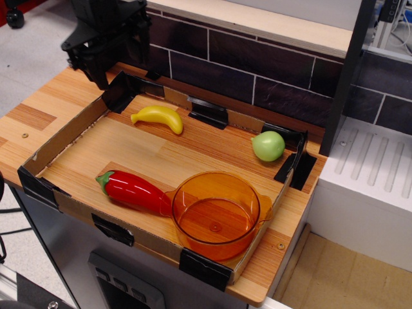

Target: Put banana in pot

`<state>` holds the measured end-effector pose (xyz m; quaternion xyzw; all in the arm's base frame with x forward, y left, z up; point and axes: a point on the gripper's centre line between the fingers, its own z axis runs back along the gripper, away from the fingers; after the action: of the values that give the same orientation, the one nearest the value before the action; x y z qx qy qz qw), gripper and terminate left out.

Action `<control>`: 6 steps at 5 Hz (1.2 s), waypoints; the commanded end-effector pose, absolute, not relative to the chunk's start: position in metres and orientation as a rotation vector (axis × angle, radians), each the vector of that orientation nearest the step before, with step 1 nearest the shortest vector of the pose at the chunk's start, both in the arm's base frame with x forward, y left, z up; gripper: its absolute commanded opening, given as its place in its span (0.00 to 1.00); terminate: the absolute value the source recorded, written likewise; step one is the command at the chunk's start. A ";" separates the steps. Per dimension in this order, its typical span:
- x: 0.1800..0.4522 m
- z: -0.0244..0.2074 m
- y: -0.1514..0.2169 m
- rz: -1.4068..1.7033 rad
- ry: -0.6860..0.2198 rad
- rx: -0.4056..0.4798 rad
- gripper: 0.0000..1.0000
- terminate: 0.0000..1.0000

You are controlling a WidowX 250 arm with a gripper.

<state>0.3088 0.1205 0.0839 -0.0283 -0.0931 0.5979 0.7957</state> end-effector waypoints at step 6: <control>0.330 0.024 0.096 1.447 -0.196 0.038 0.00 0.00</control>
<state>0.3262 0.0872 0.0018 0.0326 -0.0594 0.6623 0.7462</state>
